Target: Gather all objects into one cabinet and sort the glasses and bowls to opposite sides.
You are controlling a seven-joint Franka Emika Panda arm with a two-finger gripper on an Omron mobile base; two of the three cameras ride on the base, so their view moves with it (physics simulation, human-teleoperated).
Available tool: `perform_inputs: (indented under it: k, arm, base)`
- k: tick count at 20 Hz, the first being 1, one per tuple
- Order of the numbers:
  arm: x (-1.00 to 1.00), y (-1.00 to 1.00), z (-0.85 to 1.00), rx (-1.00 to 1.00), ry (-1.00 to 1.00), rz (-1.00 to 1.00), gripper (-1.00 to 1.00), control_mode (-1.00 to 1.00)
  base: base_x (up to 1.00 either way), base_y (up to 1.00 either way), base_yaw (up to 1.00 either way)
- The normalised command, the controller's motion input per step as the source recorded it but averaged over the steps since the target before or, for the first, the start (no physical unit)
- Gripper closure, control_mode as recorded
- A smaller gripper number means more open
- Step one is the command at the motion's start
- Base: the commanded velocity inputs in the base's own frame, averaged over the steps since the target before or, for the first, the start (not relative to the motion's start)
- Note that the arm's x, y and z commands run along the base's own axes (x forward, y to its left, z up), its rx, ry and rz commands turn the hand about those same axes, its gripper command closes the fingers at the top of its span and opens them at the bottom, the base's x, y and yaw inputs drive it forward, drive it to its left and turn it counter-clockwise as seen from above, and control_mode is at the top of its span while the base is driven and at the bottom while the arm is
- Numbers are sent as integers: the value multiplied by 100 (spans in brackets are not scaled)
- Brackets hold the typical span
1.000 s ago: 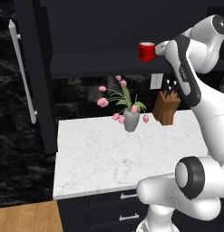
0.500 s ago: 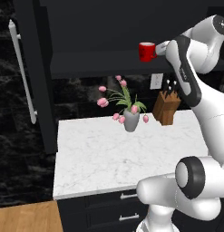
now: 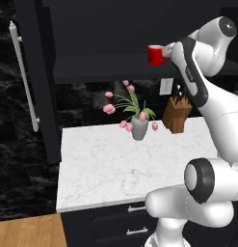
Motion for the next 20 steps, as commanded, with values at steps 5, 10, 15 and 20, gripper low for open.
perform_inputs:
  k: [5,10,15,20]
  arm:
    - [49,-1,-1,0,0,2,-100,-100]
    - [36,-4,-8,0,0,8,-100,-100]
    - [19,0,-18,0,0,8,-100,-100]
    - [7,0,-24,0,0,5,-100,-100]
  base:
    - [0,0,0]
    - [0,0,0]
    - [0,0,0]
    - [0,0,0]
